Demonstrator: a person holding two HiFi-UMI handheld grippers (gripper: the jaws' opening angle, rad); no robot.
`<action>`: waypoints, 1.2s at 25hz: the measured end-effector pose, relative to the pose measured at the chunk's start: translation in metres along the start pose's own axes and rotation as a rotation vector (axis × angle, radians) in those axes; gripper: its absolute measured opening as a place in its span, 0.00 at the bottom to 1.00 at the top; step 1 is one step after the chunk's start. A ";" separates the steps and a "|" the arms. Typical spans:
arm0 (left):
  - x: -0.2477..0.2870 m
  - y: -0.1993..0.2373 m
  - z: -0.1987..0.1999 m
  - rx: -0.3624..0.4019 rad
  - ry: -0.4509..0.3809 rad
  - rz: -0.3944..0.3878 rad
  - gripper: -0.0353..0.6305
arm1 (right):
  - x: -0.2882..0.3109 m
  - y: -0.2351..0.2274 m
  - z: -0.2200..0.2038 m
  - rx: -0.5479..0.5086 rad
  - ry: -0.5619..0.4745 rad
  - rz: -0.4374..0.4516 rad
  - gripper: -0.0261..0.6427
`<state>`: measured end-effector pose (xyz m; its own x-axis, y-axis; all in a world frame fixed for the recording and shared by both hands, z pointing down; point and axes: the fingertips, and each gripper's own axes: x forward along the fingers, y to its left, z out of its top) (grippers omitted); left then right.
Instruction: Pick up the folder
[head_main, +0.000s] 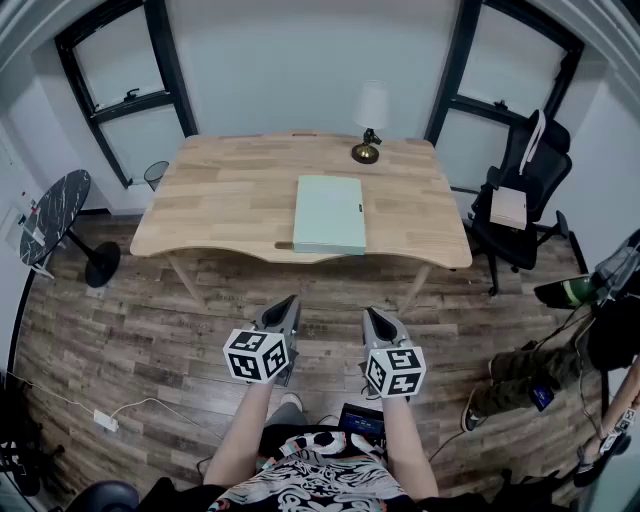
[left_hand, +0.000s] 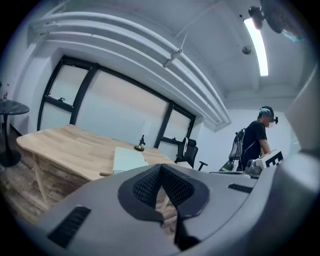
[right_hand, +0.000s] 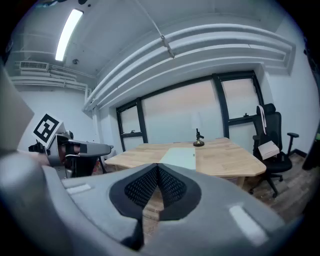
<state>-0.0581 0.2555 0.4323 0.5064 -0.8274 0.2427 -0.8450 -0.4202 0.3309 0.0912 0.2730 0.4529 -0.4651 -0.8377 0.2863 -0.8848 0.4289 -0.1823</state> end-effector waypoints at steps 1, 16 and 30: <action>0.000 0.000 -0.001 0.001 0.006 0.004 0.06 | -0.001 -0.001 -0.002 0.004 0.008 0.000 0.05; 0.018 0.003 -0.004 0.033 0.034 0.042 0.06 | 0.003 -0.020 -0.002 -0.026 0.009 -0.019 0.05; 0.147 0.095 0.025 -0.013 0.038 0.098 0.06 | 0.124 -0.096 0.022 -0.092 0.029 -0.128 0.05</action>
<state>-0.0679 0.0843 0.4764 0.4278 -0.8496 0.3085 -0.8886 -0.3329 0.3155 0.1197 0.1204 0.4849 -0.3479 -0.8779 0.3291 -0.9352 0.3496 -0.0560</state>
